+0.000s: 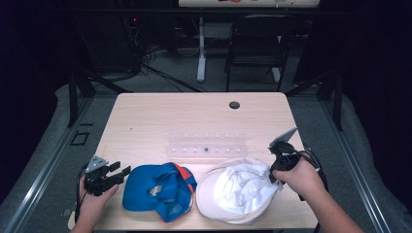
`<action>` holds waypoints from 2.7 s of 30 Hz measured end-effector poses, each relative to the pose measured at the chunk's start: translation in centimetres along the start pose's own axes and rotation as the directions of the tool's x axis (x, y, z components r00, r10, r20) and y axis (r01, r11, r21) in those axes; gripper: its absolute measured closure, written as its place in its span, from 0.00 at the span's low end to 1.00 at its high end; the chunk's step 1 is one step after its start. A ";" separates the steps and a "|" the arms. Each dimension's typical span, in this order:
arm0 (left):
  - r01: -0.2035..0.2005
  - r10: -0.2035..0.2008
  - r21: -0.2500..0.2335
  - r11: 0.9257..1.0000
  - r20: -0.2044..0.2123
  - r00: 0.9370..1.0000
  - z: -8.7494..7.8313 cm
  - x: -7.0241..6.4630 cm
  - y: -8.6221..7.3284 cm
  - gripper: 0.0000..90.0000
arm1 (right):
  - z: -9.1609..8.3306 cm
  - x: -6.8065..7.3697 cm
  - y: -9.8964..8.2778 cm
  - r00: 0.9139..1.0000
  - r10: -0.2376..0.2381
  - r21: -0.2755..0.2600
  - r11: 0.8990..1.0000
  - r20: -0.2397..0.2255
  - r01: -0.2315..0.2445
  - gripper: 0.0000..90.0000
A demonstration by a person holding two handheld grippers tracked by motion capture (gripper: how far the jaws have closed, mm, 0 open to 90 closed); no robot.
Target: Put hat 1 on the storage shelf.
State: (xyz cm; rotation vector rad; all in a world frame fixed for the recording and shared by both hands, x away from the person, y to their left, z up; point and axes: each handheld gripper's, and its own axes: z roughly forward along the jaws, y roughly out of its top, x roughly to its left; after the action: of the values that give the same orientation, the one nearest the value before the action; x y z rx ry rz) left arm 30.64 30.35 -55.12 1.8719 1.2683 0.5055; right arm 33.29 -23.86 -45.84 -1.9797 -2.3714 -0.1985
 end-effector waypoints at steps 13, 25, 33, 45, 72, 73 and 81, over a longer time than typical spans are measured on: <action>0.004 -0.004 -0.002 1.000 -0.004 1.000 -0.1 0.1 0.0 0.55 | -3.0 1.1 0.4 0.994 0.045 -0.029 0.998 -0.102 -0.048 0.90; 0.009 -0.009 -0.015 1.000 -0.004 1.000 -0.1 0.1 0.0 0.55 | -6.1 1.5 0.6 0.998 0.037 -0.010 0.999 -0.046 -0.037 0.90; 0.012 -0.012 -0.016 1.000 -0.007 1.000 -0.1 0.1 0.0 0.55 | -7.0 1.6 0.5 0.997 0.061 -0.015 0.998 -0.046 -0.062 0.90; 0.014 -0.014 -0.017 1.000 -0.009 1.000 -0.2 0.1 0.0 0.54 | -8.7 1.5 0.5 0.967 0.113 -0.003 0.993 -0.230 -0.117 0.90; 0.001 -0.001 -0.026 1.000 -0.013 1.000 -0.2 0.0 0.0 0.54 | -12.8 0.4 0.4 0.827 0.156 -0.039 0.977 -0.541 -0.209 0.90; 0.000 -0.001 -0.028 1.000 -0.013 1.000 -0.2 -0.1 0.0 0.54 | -12.8 0.4 0.4 0.822 0.151 -0.041 0.977 -0.550 -0.207 0.90; -0.003 0.003 -0.016 1.000 -0.014 1.000 -0.2 -0.1 0.0 0.54 | -13.5 0.7 1.0 0.764 0.123 -0.069 0.974 -0.634 -0.215 0.90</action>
State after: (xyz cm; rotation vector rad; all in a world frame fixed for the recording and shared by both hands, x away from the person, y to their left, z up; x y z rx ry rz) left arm 30.46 30.32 -54.96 1.8607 1.2671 0.5292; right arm 33.47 -24.69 -32.33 -1.7767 -1.7747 -0.8850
